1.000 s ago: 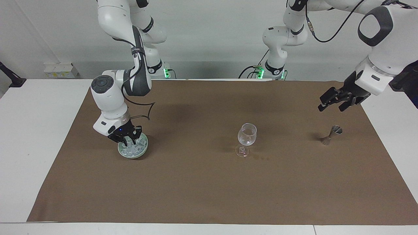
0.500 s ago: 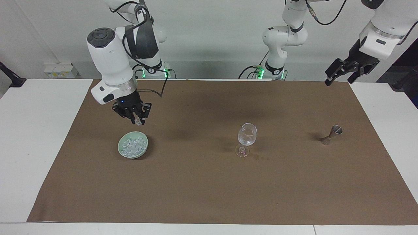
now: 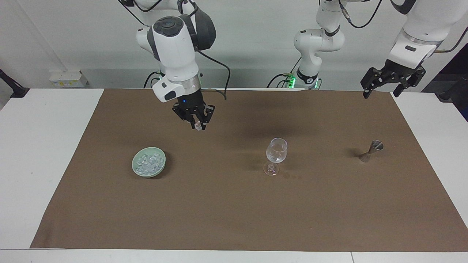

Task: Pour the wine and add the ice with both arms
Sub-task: 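Carry the ice over the clear glass with the right gripper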

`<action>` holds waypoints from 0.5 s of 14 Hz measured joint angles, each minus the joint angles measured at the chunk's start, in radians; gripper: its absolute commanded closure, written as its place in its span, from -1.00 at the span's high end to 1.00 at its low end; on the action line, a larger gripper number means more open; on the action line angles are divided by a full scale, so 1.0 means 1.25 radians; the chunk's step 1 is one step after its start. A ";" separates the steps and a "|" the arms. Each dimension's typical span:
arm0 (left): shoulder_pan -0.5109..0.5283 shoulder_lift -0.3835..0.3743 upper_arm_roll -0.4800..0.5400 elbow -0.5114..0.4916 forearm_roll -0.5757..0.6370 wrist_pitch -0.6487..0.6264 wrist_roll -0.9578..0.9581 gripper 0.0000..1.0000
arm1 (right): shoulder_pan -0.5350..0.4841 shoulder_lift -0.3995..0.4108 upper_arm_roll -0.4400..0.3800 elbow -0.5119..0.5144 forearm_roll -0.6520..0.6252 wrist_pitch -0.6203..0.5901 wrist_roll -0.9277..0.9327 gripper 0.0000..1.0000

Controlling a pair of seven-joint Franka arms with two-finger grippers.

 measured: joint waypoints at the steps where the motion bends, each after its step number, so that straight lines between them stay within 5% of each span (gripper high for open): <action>1: -0.004 0.000 0.000 0.000 0.000 0.002 0.000 1.00 | 0.000 0.005 0.017 0.010 0.000 0.004 0.028 -1.00; 7: -0.003 0.005 0.013 -0.011 -0.076 0.055 0.000 1.00 | 0.001 0.058 0.104 0.064 0.000 0.076 0.177 -1.00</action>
